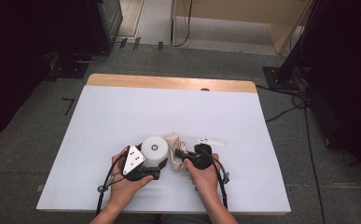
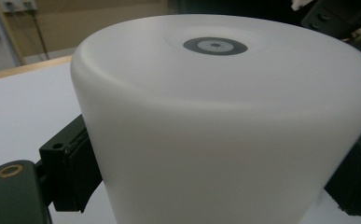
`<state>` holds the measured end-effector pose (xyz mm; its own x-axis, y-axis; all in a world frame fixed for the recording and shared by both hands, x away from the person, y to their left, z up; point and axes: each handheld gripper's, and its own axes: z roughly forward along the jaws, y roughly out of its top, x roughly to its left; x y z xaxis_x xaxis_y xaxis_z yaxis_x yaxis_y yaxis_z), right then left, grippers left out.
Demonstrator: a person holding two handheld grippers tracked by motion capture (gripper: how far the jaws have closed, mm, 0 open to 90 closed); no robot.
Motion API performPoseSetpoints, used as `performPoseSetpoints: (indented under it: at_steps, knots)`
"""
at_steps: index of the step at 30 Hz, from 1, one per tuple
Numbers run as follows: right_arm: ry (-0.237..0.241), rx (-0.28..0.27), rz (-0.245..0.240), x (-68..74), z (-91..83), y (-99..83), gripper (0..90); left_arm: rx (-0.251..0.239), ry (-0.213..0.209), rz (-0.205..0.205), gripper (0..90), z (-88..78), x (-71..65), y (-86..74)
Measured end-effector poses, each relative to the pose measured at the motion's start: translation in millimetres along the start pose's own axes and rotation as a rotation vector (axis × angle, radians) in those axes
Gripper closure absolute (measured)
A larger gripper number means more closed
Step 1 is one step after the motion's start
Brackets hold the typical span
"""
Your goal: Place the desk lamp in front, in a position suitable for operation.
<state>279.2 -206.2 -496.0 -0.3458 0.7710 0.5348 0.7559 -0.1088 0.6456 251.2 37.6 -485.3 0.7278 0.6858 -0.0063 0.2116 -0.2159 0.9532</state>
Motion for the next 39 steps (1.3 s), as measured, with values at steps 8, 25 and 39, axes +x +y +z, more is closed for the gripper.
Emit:
performPoseSetpoints:
  at_steps: [8,25,39]
  knots:
    - [0.0,0.0,-0.005,0.0,0.1,-0.1,76.6,-0.026,-0.224,0.053,8.5,0.0,15.5,1.4]
    - [0.066,-0.066,-0.029,22.9,-16.4,7.5,76.9,-0.02,-0.189,0.042,8.5,1.5,23.5,-2.8]
    - [0.08,-0.134,-0.107,55.6,-34.7,10.6,77.7,-0.024,-0.165,0.035,8.5,0.7,23.5,-3.5]
